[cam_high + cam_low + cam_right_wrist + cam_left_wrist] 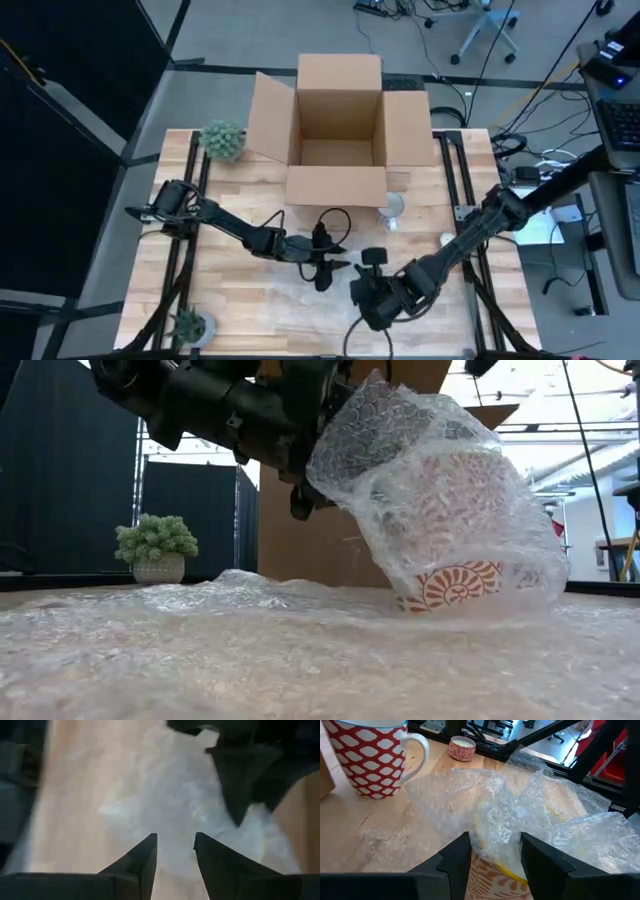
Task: Wrap mug
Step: Wrap the orange mug with the bubble wrap
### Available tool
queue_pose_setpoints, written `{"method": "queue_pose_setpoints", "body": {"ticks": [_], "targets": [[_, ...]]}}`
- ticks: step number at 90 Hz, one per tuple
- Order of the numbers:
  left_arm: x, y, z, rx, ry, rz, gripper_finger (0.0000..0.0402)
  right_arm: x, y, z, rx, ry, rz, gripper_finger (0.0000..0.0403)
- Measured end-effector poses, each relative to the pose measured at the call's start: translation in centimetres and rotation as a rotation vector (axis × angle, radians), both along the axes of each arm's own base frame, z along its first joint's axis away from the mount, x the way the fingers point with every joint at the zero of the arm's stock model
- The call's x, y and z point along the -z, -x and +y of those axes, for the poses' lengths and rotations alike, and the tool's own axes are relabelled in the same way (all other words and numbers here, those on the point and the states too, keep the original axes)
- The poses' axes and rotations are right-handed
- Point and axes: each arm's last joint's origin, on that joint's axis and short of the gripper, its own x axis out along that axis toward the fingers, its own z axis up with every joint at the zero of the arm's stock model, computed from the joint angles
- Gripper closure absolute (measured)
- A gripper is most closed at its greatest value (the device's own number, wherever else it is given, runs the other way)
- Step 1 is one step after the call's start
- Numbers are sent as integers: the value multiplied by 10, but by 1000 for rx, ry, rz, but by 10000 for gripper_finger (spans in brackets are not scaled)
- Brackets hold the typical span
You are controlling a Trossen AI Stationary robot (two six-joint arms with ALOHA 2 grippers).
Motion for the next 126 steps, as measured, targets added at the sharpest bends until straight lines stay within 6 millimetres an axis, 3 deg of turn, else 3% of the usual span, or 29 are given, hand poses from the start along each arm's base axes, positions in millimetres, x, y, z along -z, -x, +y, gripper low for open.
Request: {"method": "queue_pose_setpoints", "body": {"ticks": [12, 38, 67, 81, 98, 115, 126], "targets": [[0, 0, -1, 5, 2, 0, 252, 17, -12, -7, 36, -18, 30, 284], [-1, 0, -1, 12, 6, -4, 252, 73, -27, -20, 92, -47, 209, 284], [-2, 0, -1, 14, 7, -7, 252, 81, -35, -28, 113, -109, 214, 268], [-2, 1, -1, 16, 6, -4, 252, 64, -30, -29, 90, -187, 229, 230], [-2, 1, -1, 20, 7, -2, 252, 17, -16, -33, 52, -308, 166, 190], [-2, 1, -2, 20, 7, -3, 252, -29, 7, -46, 44, -373, 77, 182], [-2, 1, -2, 20, 7, -4, 252, -41, 20, -62, 171, -257, 41, 187]]}}
